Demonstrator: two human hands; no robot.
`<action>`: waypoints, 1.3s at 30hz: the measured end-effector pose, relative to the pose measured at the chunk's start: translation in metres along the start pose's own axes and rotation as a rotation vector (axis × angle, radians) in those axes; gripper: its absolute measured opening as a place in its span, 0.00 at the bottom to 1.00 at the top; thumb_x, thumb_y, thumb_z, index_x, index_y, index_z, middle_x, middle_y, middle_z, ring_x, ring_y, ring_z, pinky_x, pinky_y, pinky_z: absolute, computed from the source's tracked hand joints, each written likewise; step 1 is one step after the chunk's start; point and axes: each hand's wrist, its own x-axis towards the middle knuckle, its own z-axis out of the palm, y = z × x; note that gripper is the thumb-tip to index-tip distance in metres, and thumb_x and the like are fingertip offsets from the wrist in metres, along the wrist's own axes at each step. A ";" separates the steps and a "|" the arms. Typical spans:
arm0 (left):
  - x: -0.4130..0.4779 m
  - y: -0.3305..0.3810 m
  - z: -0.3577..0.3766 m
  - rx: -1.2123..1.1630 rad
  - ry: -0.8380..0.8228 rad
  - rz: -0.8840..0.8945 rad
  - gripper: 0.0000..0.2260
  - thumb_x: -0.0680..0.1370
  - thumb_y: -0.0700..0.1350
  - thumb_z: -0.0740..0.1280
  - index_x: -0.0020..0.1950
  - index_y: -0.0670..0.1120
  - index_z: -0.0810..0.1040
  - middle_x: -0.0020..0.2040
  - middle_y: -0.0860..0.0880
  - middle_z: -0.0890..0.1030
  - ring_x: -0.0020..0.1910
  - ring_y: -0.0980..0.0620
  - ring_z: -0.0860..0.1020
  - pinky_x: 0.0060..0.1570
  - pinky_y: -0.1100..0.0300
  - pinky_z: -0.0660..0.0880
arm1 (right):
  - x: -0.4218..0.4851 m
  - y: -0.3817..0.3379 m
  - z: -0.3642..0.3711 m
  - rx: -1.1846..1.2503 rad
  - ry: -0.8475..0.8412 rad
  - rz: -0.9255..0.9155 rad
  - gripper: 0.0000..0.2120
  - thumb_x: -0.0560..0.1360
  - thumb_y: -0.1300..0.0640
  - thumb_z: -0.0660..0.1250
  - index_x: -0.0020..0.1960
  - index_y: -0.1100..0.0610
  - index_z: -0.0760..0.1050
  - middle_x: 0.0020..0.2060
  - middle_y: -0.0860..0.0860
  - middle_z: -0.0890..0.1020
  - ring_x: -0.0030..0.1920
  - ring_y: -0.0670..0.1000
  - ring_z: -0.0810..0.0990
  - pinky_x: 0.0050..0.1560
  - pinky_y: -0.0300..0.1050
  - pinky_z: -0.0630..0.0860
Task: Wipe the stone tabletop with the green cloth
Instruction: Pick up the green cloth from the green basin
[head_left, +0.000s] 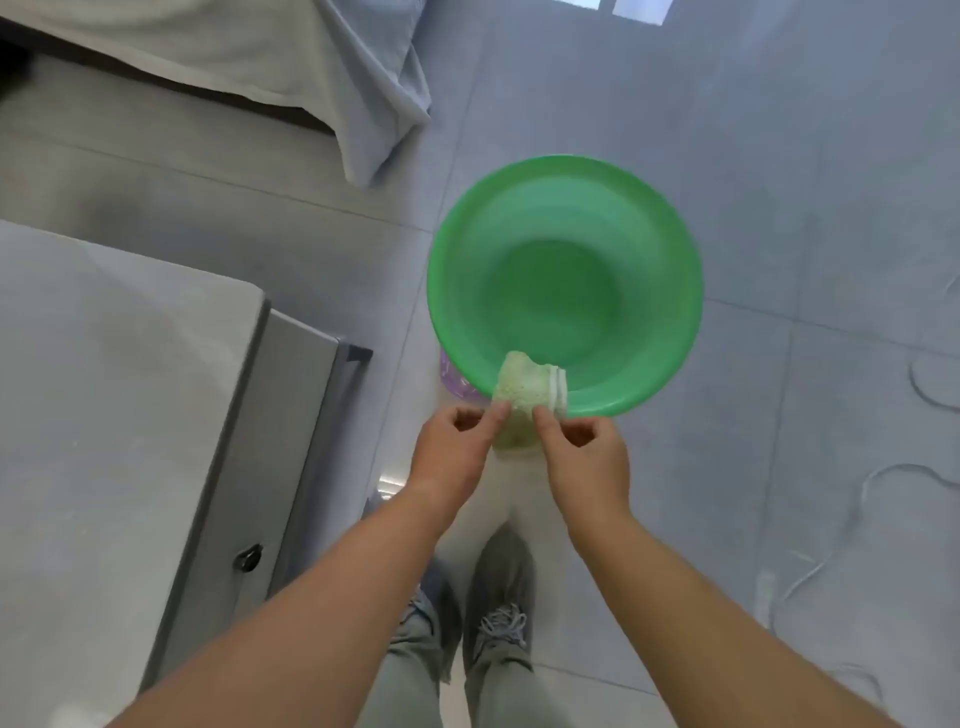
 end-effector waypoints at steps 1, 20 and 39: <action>0.003 -0.001 0.004 -0.040 -0.013 -0.037 0.18 0.74 0.60 0.72 0.53 0.47 0.80 0.50 0.51 0.84 0.52 0.52 0.81 0.56 0.53 0.78 | 0.001 -0.001 0.004 0.054 0.033 0.033 0.18 0.70 0.39 0.74 0.45 0.53 0.76 0.41 0.47 0.82 0.40 0.45 0.80 0.38 0.41 0.73; -0.035 0.058 -0.062 -0.775 -0.162 -0.045 0.15 0.78 0.48 0.70 0.61 0.41 0.80 0.56 0.36 0.83 0.55 0.34 0.82 0.56 0.36 0.78 | -0.055 -0.089 0.018 0.204 -0.410 -0.174 0.10 0.75 0.60 0.72 0.54 0.52 0.77 0.45 0.50 0.85 0.46 0.53 0.85 0.44 0.43 0.82; -0.106 0.029 -0.381 -1.158 0.160 0.122 0.14 0.83 0.48 0.58 0.67 0.54 0.77 0.63 0.45 0.82 0.62 0.43 0.80 0.54 0.48 0.79 | -0.221 -0.215 0.302 -0.784 -0.943 -0.999 0.30 0.72 0.36 0.62 0.72 0.37 0.61 0.76 0.38 0.53 0.73 0.49 0.62 0.69 0.50 0.69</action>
